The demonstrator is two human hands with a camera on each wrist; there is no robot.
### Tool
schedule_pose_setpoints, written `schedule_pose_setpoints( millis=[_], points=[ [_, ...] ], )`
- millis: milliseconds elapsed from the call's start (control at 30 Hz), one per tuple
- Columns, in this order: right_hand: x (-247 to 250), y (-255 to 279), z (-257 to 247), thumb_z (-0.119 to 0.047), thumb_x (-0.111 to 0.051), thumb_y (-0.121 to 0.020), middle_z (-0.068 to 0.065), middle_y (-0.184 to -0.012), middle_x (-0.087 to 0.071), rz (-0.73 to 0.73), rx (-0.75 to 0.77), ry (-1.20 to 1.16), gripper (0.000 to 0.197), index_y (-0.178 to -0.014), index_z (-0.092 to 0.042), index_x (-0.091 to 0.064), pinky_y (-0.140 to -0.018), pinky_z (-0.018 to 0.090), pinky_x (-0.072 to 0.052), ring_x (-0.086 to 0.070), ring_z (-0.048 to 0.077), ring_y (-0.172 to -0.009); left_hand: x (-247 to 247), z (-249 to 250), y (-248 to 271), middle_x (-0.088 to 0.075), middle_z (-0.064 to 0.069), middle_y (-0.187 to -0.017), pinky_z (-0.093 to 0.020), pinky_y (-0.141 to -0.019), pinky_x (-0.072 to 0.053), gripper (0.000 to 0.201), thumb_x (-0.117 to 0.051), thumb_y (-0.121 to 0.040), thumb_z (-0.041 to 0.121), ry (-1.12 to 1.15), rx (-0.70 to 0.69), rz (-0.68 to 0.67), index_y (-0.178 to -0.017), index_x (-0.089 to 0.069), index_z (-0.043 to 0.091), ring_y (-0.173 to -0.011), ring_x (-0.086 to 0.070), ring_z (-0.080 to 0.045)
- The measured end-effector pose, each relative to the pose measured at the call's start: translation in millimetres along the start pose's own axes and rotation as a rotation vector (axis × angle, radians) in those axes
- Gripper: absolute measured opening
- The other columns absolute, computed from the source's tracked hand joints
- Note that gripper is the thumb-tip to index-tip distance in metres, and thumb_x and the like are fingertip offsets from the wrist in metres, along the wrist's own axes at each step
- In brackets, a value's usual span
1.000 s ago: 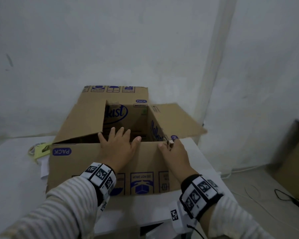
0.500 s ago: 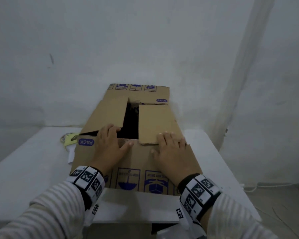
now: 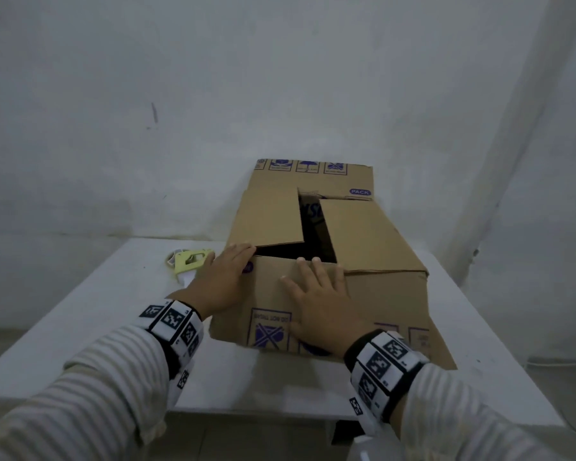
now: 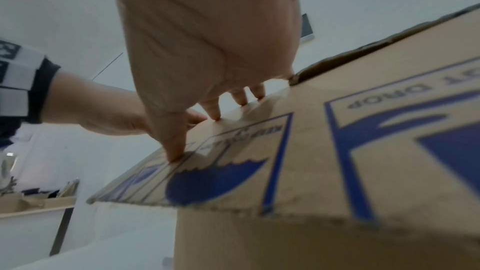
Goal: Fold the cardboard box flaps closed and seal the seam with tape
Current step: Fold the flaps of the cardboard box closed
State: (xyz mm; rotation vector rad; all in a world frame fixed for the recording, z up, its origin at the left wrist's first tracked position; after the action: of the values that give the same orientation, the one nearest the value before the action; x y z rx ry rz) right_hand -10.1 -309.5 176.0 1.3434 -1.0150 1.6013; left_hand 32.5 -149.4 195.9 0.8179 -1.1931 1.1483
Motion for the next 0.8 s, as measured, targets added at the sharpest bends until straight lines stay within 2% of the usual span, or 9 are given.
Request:
schedule_pose_setpoints(
  millis=[133,233,400,500,567,633,700,733,800],
  points=[
    [-15.5,-1.2,-17.5,-0.075,-0.052,-0.07,0.009,-0.159,0.015,-0.062,0.021,0.101,0.105,-0.15,-0.033,0.0,-0.107,0.067,0.011,0.017,0.039,-0.144,0.4,-19.7,-0.6,-0.001,0.004,-0.162,-0.041,-0.121,-0.006,0.079,-0.044,-0.09,-0.002,-0.076,-0.124,-0.035,-0.153,-0.004,0.021,-0.15,-0.001,-0.017],
    [-21.3,1.9,-22.5,-0.07,-0.054,-0.074,0.009,-0.16,0.014,-0.074,0.022,0.184,0.101,-0.15,-0.033,0.002,-0.106,0.069,0.007,0.014,0.04,-0.145,2.2,-26.5,-0.1,0.002,0.002,-0.162,-0.038,-0.122,-0.009,0.079,-0.043,-0.09,-0.003,-0.101,-0.215,-0.067,-0.153,-0.002,0.02,-0.15,-0.001,-0.016],
    [-13.2,5.8,-28.9,-0.055,-0.059,-0.078,0.007,-0.16,0.009,-0.122,0.043,0.148,0.095,-0.151,-0.029,-0.003,-0.112,0.063,-0.002,0.008,0.036,-0.146,8.4,-34.2,-1.2,0.003,0.002,-0.162,-0.03,-0.121,-0.011,0.083,-0.04,-0.088,-0.012,-0.074,-0.297,-0.146,-0.153,0.0,0.02,-0.15,-0.001,-0.014],
    [12.6,14.1,-32.4,-0.057,-0.055,-0.082,0.004,-0.16,-0.005,-0.141,0.059,0.033,0.083,-0.15,-0.028,-0.015,-0.116,0.054,-0.012,-0.005,0.03,-0.147,10.3,-43.7,-9.5,-0.008,0.003,-0.161,-0.026,-0.119,-0.017,0.077,-0.053,-0.092,0.002,0.01,-0.293,-0.193,-0.153,-0.009,0.022,-0.148,-0.012,-0.014],
    [41.5,21.7,-34.3,-0.05,-0.057,-0.084,0.003,-0.155,-0.028,-0.135,0.066,-0.086,0.07,-0.145,-0.026,-0.033,-0.114,0.044,-0.029,-0.027,0.026,-0.141,16.2,-49.0,-13.8,-0.021,0.005,-0.158,-0.025,-0.115,-0.022,0.071,-0.057,-0.093,0.01,0.116,-0.255,-0.195,-0.151,-0.02,0.027,-0.145,-0.024,-0.014],
    [76.6,27.0,-32.0,-0.036,-0.058,-0.084,-0.001,-0.135,-0.055,-0.043,0.056,-0.189,0.05,-0.133,-0.027,-0.053,-0.097,0.036,-0.047,-0.052,0.021,-0.121,22.5,-57.3,-17.2,-0.036,0.005,-0.152,-0.025,-0.111,-0.029,0.059,-0.054,-0.094,0.009,0.21,-0.188,-0.166,-0.146,-0.035,0.029,-0.139,-0.035,-0.016],
    [110.2,27.4,-25.4,-0.028,-0.051,-0.087,-0.001,-0.113,-0.068,0.096,0.019,-0.187,0.038,-0.123,-0.029,-0.061,-0.08,0.033,-0.053,-0.063,0.021,-0.098,24.4,-62.7,-23.4,-0.054,0.001,-0.136,-0.027,-0.101,-0.04,0.04,-0.052,-0.097,0.017,0.256,-0.158,-0.114,-0.136,-0.052,0.025,-0.122,-0.052,-0.016],
    [123.2,24.1,-19.6,-0.026,-0.047,-0.09,0.001,-0.107,-0.07,0.174,-0.008,-0.142,0.036,-0.122,-0.029,-0.062,-0.075,0.032,-0.053,-0.064,0.023,-0.091,26.0,-64.5,-26.6,-0.063,-0.003,-0.122,-0.028,-0.092,-0.045,0.033,-0.052,-0.096,0.032,0.287,-0.143,-0.084,-0.126,-0.062,0.022,-0.106,-0.058,-0.017],
    [141.4,14.9,-6.3,-0.021,-0.046,-0.092,0.005,-0.098,-0.071,0.382,-0.055,-0.051,0.034,-0.121,-0.023,-0.063,-0.074,0.033,-0.053,-0.064,0.027,-0.086,24.2,-68.9,-34.4,-0.066,-0.011,-0.092,-0.036,-0.08,-0.051,0.051,-0.051,-0.087,0.06,0.411,-0.082,-0.005,-0.095,-0.068,0.013,-0.083,-0.058,-0.022]
  ],
)
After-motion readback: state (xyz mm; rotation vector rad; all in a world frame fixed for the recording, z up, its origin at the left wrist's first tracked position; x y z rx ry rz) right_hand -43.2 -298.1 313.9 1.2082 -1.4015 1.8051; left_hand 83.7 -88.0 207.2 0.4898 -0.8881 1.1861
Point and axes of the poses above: each hand's wrist, its own y-axis away from the middle knuckle, its own x-axis out of the back of the hand, z = x × y, the point moved 6 cm from there along -y, towards the middle knuckle
